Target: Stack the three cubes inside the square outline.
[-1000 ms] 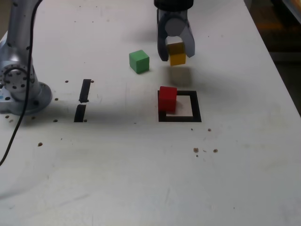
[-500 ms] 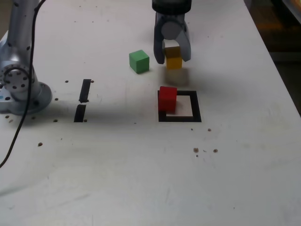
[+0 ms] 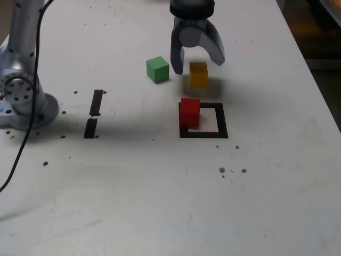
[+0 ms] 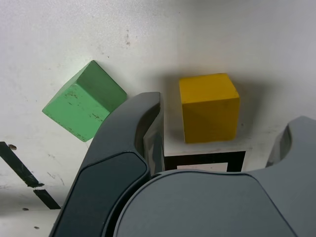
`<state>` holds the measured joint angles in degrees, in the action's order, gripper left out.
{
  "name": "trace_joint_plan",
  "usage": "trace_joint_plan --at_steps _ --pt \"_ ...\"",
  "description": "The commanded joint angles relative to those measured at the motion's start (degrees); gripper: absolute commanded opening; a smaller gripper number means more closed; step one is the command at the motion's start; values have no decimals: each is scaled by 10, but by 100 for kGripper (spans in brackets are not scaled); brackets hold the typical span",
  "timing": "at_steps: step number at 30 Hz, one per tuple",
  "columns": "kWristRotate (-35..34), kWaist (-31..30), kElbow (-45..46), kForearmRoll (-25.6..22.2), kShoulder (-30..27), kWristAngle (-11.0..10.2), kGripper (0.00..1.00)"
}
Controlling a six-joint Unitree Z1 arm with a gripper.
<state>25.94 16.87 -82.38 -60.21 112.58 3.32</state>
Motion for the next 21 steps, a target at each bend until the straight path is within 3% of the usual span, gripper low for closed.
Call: trace_joint_plan --at_steps 1,11,21 --pt "-4 -5 -1 0 -17 -4 89" --pt "-66 -62 0 -48 -76 -18 89" --pt "-158 -153 28 -48 -98 -17 88"
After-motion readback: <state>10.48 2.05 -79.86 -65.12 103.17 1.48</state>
